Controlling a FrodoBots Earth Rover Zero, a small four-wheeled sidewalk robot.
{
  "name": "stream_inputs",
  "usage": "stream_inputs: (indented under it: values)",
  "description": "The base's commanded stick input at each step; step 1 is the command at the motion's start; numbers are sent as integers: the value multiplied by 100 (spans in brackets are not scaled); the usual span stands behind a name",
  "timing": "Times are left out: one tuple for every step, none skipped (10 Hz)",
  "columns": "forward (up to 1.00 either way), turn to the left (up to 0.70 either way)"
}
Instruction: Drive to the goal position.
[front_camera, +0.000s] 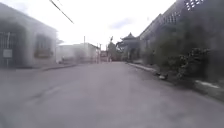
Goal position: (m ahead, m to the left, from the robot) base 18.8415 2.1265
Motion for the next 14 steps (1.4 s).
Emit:
stream_inputs:
  values:
    - [100, 0]
    - [100, 0]
    - [100, 0]
    - [100, 0]
    - [100, 0]
    - [100, 0]
    - [100, 0]
    - [100, 0]
    - [100, 0]
    - [100, 0]
    - [100, -14]
    - [100, -40]
    - [100, -40]
    - [100, -37]
